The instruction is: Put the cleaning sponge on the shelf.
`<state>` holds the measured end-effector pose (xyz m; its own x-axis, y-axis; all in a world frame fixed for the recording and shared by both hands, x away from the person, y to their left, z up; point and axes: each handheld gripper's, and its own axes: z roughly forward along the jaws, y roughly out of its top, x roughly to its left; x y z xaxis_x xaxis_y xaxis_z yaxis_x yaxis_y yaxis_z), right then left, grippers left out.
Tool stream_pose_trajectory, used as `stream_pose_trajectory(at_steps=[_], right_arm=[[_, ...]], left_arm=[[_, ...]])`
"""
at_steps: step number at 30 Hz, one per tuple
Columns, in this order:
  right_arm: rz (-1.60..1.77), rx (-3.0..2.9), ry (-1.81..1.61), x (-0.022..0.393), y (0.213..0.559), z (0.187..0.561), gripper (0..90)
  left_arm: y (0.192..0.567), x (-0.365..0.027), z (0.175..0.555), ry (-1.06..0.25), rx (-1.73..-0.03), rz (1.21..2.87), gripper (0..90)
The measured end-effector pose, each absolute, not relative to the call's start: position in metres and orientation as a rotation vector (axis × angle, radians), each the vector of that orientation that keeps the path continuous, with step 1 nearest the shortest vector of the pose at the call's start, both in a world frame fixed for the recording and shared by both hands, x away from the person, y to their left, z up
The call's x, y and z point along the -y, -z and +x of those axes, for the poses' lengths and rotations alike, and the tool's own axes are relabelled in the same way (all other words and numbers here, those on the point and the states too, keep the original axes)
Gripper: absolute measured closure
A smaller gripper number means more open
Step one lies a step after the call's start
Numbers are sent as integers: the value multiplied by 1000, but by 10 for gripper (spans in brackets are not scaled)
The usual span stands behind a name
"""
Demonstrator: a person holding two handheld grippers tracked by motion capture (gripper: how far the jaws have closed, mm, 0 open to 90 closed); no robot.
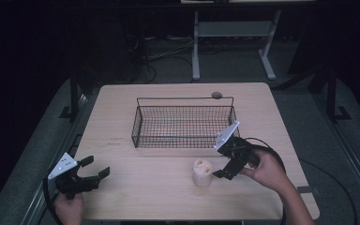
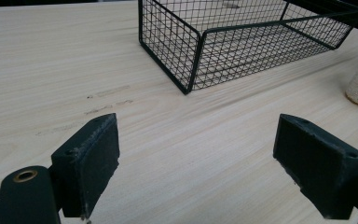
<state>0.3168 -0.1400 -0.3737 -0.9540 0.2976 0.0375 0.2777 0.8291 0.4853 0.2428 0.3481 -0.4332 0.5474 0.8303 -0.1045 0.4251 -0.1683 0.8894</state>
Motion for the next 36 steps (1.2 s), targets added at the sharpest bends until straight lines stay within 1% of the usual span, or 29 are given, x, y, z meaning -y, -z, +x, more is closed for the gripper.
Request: stream_pose_trajectory(at_steps=[25,36], right_arm=[[351,-3034,-747,103,377,323,152],[345,-3063,-717,96,386,328,152]], left_arm=[[433,-349,243,-505,-1046,1784,138],[433,-350,243,-506,-1045,1780,138]])
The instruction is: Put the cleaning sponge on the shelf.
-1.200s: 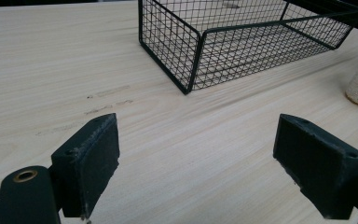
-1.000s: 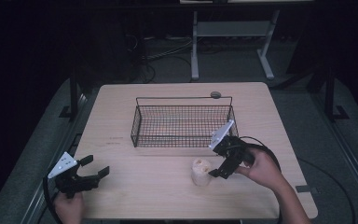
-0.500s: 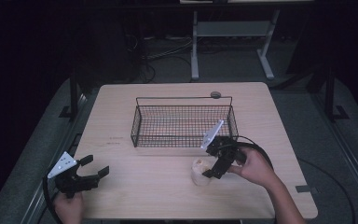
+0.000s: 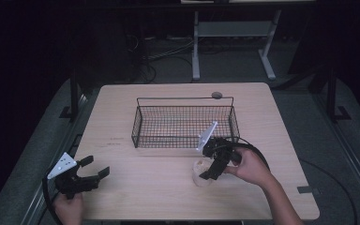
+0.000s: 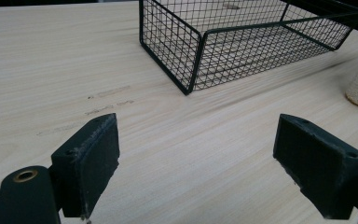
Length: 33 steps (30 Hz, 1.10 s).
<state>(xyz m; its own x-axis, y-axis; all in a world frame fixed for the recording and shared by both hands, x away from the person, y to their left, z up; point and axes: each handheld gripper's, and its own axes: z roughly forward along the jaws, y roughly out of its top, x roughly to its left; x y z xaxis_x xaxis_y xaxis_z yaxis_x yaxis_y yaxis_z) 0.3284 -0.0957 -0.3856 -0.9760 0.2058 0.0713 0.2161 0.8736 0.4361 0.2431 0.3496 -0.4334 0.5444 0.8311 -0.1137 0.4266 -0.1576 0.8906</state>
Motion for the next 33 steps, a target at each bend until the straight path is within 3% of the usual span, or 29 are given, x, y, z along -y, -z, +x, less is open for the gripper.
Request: stream_pose_trajectory(at_steps=[20,33], right_arm=[[-314,2988,659,89,400,331,265],[-305,2988,653,88,400,331,282]], left_arm=[[433,-350,243,-508,-1043,1782,138],[433,-351,243,-509,-1044,1780,138]])
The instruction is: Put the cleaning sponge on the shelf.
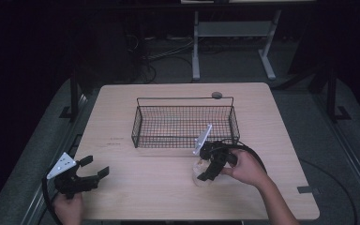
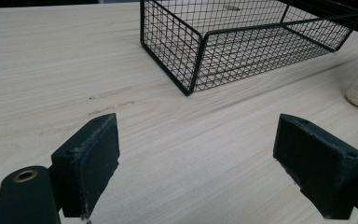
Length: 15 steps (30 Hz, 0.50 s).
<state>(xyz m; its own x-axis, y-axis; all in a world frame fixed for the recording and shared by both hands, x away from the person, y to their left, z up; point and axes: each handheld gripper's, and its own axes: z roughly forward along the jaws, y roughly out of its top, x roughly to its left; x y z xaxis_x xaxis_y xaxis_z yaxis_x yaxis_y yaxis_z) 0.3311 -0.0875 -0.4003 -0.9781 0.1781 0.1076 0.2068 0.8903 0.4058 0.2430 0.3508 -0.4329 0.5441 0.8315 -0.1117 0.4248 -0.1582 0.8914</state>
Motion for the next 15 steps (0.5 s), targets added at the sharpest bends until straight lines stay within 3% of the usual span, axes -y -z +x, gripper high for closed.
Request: stream_pose_trajectory(at_steps=[15], right_arm=[[-307,2990,687,92,389,332,284]], left_arm=[[433,-351,243,-510,-1043,1782,138]])
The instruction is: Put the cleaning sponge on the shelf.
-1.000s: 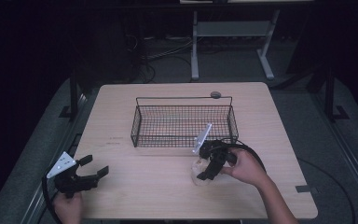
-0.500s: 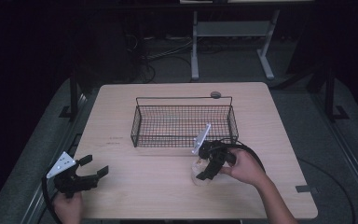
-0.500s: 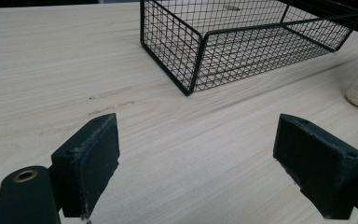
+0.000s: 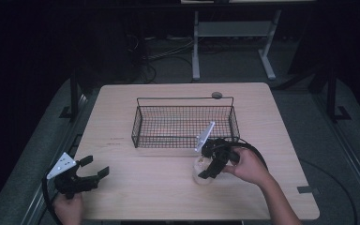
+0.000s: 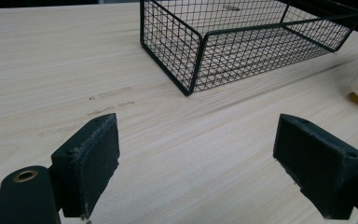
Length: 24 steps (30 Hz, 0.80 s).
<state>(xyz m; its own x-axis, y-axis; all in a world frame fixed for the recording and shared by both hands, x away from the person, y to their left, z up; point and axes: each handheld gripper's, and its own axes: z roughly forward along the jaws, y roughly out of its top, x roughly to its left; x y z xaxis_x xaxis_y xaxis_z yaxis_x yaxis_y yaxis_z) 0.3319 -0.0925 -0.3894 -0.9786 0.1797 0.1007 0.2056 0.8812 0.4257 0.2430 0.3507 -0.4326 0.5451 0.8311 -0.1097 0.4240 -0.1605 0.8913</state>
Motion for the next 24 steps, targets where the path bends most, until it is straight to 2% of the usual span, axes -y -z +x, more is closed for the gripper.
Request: stream_pose_trajectory(at_steps=[24], right_arm=[[-354,2975,768,108,363,340,284]], left_arm=[[432,-352,242,-512,-1046,1773,138]])
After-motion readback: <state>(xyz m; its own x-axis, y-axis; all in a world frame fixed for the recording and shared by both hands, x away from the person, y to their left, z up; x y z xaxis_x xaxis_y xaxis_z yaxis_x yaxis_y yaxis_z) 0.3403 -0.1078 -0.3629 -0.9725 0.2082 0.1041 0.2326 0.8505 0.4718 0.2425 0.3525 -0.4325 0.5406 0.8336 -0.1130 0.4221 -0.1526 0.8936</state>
